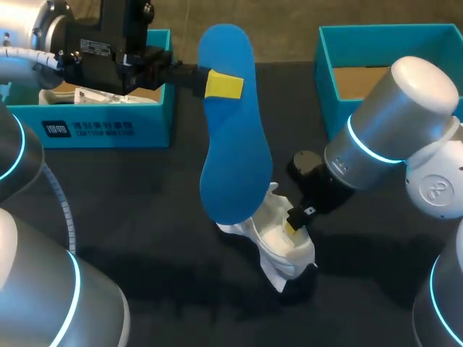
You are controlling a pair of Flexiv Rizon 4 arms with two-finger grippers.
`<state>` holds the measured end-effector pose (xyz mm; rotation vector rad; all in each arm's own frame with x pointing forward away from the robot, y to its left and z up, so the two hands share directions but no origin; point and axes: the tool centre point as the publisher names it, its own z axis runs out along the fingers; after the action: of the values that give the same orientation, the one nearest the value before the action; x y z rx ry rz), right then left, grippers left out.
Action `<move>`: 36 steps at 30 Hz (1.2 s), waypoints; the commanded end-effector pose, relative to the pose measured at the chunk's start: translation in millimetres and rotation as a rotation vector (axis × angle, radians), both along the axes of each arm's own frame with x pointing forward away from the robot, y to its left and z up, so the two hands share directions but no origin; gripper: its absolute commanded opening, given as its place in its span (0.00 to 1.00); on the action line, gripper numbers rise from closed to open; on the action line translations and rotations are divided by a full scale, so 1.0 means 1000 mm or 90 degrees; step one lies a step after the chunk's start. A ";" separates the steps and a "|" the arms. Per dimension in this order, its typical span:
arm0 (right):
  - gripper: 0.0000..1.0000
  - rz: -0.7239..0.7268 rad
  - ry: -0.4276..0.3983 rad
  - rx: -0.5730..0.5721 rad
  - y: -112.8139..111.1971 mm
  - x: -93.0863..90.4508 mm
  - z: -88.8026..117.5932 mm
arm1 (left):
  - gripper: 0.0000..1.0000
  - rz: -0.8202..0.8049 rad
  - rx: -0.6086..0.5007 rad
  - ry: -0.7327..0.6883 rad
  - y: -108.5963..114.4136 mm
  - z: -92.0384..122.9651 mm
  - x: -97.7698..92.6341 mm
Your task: Take the shoe out of the shoebox, open the shoe tongue, remove and reinsert the insole, then place the shoe into the shoebox
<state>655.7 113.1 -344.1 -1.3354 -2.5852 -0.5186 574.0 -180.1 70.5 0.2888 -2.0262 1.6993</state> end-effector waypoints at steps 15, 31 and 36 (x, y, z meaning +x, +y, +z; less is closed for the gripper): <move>0.00 -0.245 0.035 0.046 -0.002 -0.013 0.003 | 0.00 -0.001 0.002 0.000 -0.002 0.001 0.001; 0.00 -0.283 0.049 0.045 0.008 -0.029 -0.015 | 0.00 -0.001 0.002 0.000 -0.002 0.001 0.001; 0.00 -0.296 0.065 0.051 0.008 -0.027 -0.025 | 0.00 -0.001 0.002 0.000 -0.002 0.001 0.001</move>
<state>626.2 115.9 -359.0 -1.8848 -2.1544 -0.5882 574.0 -180.1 70.5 0.2888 -2.0262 1.6992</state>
